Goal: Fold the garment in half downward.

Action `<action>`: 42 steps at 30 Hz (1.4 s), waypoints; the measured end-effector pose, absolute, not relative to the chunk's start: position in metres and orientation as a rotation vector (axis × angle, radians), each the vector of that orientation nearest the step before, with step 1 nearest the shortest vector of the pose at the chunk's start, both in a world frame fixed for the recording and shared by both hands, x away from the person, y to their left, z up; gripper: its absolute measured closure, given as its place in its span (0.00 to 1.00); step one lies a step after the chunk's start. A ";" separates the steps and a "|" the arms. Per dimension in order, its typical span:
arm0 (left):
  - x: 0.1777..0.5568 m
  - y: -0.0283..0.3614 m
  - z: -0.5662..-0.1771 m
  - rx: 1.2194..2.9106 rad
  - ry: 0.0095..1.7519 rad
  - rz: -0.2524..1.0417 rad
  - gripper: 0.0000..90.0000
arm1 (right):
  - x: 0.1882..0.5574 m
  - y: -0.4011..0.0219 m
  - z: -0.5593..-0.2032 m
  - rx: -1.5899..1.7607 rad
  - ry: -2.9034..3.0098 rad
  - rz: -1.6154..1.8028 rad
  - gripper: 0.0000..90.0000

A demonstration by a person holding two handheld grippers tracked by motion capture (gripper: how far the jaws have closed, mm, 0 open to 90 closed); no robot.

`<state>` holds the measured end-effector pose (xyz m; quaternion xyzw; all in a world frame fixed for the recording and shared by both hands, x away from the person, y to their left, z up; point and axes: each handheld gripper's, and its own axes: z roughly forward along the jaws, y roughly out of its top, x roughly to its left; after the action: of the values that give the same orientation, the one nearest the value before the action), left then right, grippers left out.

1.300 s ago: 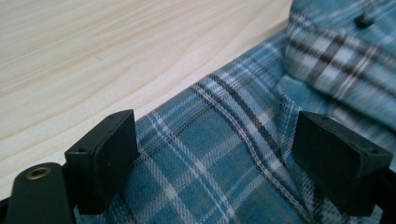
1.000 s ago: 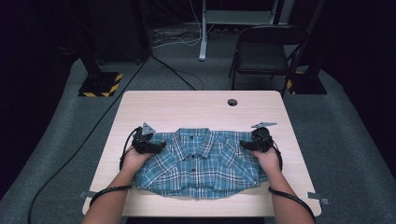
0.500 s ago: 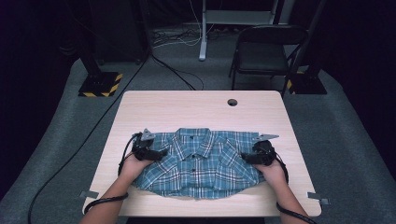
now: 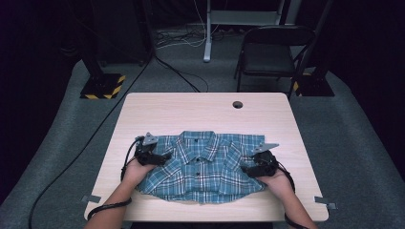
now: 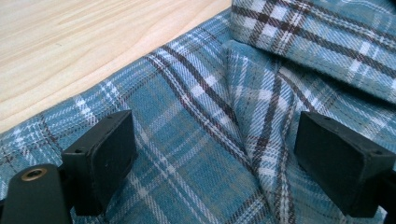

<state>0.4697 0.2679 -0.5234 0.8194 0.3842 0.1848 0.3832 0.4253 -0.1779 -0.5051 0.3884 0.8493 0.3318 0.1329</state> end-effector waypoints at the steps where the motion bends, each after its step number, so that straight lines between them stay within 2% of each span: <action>1: 0.470 0.269 -0.523 2.089 0.978 0.466 0.14 | 0.423 -0.179 -0.501 1.115 2.457 0.974 0.32; 6: 0.472 0.269 -0.523 2.090 0.979 0.454 0.14 | 0.413 -0.188 -0.490 1.055 2.495 1.020 0.31; 11: 0.473 0.270 -0.523 2.083 0.984 0.435 0.13 | 0.411 -0.193 -0.510 1.065 2.547 0.948 0.29; 20: 0.477 0.267 -0.511 2.146 1.012 0.407 0.13 | 0.401 -0.194 -0.491 1.003 2.550 1.012 0.31; 26: 0.481 0.276 -0.497 2.078 1.030 0.483 0.14 | 0.401 -0.199 -0.509 1.042 2.595 0.979 0.31; 30: 0.487 0.285 -0.506 2.064 1.104 0.444 0.14 | 0.400 -0.202 -0.510 1.055 2.580 0.999 0.31; 33: 0.487 0.287 -0.517 2.100 1.071 0.464 0.14 | 0.399 -0.202 -0.510 1.059 2.578 0.996 0.31; 38: 0.488 0.288 -0.518 2.096 1.064 0.465 0.15 | 0.397 -0.200 -0.500 1.047 2.556 1.003 0.33; 42: 0.486 0.288 -0.514 2.110 1.065 0.476 0.15 | 0.398 -0.196 -0.487 1.058 2.426 1.140 0.30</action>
<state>0.4862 0.2880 -0.5137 0.8175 0.4126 0.1842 0.3571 0.3982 -0.1957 -0.4870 0.3640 0.8348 0.3922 0.1293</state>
